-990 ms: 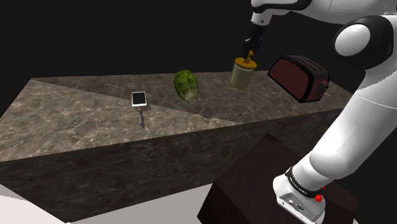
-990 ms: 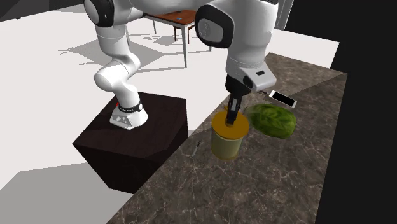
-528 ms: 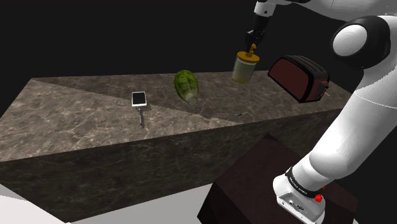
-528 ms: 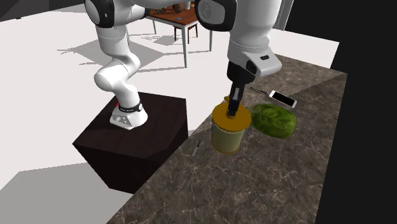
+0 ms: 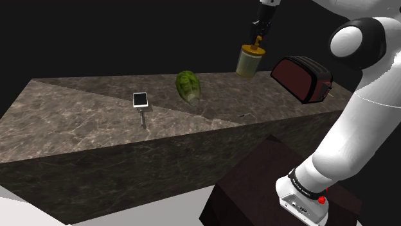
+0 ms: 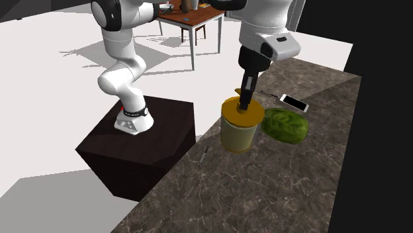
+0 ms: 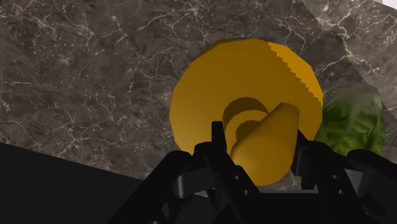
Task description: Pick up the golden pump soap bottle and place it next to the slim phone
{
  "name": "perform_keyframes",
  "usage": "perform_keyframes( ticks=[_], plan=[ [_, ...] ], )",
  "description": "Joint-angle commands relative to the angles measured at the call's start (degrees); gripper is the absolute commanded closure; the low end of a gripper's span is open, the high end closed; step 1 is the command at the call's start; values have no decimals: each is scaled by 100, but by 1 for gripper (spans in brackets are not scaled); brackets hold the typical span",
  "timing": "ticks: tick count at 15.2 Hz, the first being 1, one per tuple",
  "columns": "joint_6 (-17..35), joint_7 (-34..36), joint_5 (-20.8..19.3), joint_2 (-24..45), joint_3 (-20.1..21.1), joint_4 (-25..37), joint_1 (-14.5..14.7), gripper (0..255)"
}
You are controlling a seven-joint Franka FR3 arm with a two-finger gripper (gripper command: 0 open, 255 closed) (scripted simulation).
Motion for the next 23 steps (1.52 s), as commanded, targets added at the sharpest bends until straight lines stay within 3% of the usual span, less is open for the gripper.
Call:
perform_keyframes(
  ticks=[1, 13, 17, 23],
  plan=[
    [-178, -13, 14, 42, -7, 220, -20, 255],
    [-1513, -70, 239, 816, -30, 2314, -263, 255],
    [-949, 451, 66, 290, 122, 1243, 246, 255],
    [-370, 1222, -56, -69, 401, 326, 819, 255]
  ],
)
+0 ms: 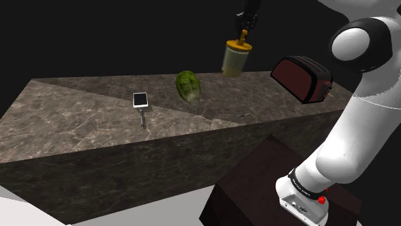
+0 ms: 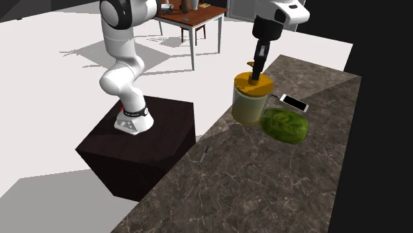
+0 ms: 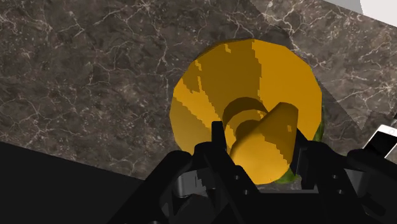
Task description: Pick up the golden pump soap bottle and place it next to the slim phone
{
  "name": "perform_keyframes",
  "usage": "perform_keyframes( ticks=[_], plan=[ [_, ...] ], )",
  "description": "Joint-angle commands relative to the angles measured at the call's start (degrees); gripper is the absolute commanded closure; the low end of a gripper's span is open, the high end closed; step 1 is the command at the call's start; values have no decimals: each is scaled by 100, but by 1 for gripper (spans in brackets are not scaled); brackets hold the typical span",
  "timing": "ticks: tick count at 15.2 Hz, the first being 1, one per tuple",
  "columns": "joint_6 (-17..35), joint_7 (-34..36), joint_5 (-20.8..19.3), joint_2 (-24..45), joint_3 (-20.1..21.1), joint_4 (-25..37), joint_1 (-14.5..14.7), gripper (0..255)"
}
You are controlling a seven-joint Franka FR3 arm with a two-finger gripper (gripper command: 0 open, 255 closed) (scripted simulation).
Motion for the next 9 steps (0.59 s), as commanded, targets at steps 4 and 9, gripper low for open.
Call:
perform_keyframes(
  ticks=[4, 9],
  plan=[
    [380, 611, -49, -93, 232, -452, 400, 255],
    [690, 1204, -68, -8, 465, -665, 775, 255]
  ],
)
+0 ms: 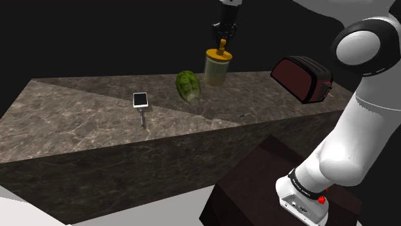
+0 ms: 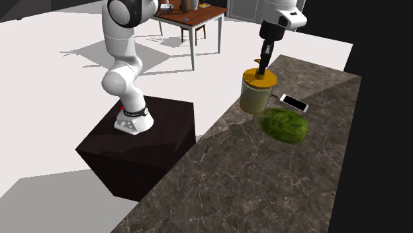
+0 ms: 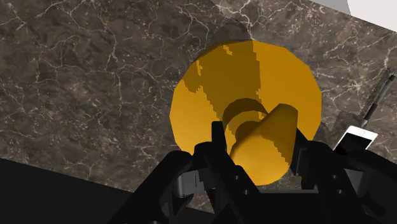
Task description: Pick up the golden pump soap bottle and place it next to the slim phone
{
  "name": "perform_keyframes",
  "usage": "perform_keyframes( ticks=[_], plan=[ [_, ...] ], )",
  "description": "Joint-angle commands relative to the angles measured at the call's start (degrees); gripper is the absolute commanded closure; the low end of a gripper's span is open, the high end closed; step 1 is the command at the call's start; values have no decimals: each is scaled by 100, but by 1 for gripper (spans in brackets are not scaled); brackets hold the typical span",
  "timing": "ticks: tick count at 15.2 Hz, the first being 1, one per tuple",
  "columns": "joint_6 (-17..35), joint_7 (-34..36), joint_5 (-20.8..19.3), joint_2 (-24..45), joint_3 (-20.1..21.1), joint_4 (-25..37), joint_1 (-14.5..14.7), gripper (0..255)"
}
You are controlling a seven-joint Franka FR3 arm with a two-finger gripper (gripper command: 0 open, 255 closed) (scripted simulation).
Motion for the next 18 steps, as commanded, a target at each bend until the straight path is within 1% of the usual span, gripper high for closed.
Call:
perform_keyframes(
  ticks=[1, 6, 10, 14, 18],
  plan=[
    [105, 240, -7, 47, 91, -44, 147, 255],
    [333, 800, -19, 324, 305, 17, 501, 255],
    [457, 1227, -34, 657, 456, 236, 781, 255],
    [514, 1634, -57, 1095, 588, 625, 1061, 255],
    [478, 2020, -88, 1656, 694, 1232, 1346, 255]
  ],
)
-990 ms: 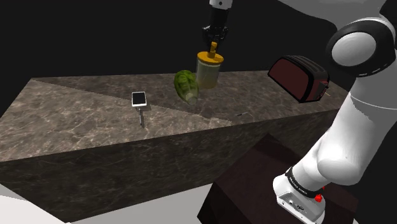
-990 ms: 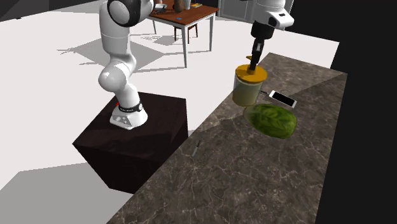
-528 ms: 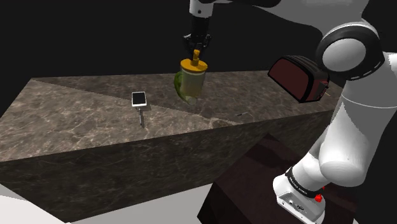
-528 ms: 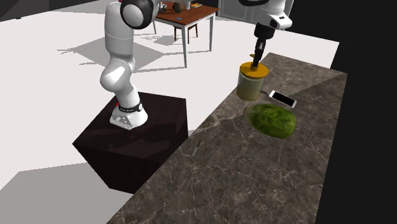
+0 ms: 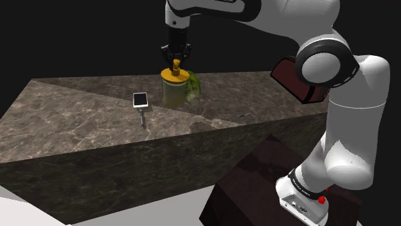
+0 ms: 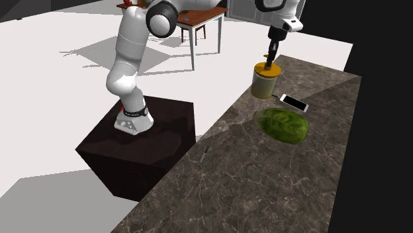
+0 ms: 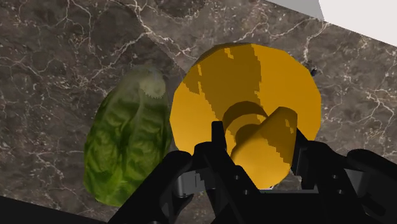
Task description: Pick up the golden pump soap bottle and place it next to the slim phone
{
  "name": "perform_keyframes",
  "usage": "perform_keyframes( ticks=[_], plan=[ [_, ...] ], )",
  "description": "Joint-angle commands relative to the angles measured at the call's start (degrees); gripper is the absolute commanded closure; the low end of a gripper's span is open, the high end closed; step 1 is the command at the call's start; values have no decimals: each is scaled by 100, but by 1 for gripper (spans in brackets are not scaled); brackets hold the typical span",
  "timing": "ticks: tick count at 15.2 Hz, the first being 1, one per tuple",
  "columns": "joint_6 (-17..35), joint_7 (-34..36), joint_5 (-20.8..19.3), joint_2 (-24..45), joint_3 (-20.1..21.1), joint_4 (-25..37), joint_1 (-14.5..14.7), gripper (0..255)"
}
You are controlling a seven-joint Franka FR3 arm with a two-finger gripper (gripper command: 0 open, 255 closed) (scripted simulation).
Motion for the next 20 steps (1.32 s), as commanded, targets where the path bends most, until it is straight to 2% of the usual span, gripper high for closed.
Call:
perform_keyframes(
  ticks=[1, 4, 5, 12, 20],
  plan=[
    [-68, 196, -18, 312, 49, 396, 145, 255],
    [-230, 465, -48, 895, 107, 1148, 364, 255],
    [-388, 601, -65, 1288, 134, 1702, 481, 255],
    [323, 587, -59, 1048, 130, 750, 477, 255],
    [981, 574, -57, 986, 129, 30, 475, 255]
  ],
)
